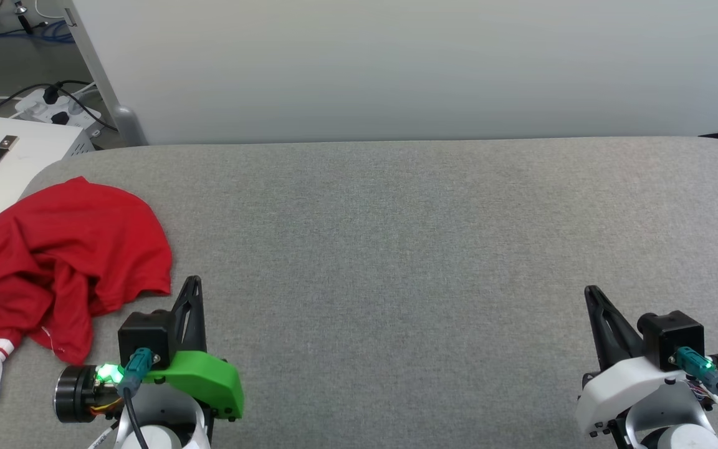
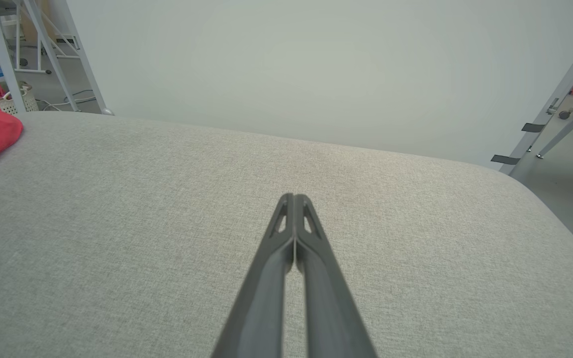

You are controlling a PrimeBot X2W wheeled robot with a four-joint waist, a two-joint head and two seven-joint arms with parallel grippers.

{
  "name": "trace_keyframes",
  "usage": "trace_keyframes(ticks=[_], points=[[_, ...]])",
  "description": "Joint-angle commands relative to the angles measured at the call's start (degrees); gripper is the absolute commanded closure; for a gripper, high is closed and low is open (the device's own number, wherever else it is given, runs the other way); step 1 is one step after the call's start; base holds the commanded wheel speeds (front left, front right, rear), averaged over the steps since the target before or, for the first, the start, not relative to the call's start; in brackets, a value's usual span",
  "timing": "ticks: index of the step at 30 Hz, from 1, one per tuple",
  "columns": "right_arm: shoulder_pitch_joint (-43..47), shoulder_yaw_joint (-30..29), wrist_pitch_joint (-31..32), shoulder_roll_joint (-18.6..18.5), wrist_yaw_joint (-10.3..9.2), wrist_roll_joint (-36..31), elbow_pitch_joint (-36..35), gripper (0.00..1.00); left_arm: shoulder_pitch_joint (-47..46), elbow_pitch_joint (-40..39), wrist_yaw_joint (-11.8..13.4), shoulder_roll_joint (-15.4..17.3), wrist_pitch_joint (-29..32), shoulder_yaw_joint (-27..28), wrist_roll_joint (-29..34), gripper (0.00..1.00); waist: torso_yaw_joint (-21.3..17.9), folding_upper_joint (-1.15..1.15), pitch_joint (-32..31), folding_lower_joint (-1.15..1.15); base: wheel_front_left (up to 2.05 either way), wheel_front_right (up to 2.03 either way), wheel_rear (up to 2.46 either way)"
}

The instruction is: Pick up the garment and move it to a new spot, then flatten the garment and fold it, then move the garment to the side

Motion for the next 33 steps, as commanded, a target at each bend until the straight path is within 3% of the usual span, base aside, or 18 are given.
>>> trace_keyframes(ticks=[1,21,22,33], points=[[-0.9,0.0,0.0,-0.1,-0.02,-0.6,0.1,1.00,0.6,-0.1,-0.2,-0.3,0.0,0.0,0.6,1.00,0.0,0.00,0.0,0.00,0.00,0.00,0.00],[-0.9,0.0,0.0,-0.1,-0.02,-0.6,0.1,1.00,0.6,-0.1,-0.2,-0.3,0.0,0.0,0.6,1.00,0.0,0.00,0.0,0.00,0.00,0.00,0.00],[0.0,0.0,0.0,0.0,0.00,0.0,0.0,0.00,0.0,0.0,0.0,0.0,0.0,0.0,0.0,0.00,0.0,0.00,0.0,0.00,0.00,0.00,0.00],[0.1,-0.2,-1.0,0.0,0.01,1.2,0.0,0.00,-0.1,0.4,-0.3,0.0,-1.0,-0.6,-0.9,0.00,0.0,0.00,-0.1,0.00,0.00,0.00,0.00]])
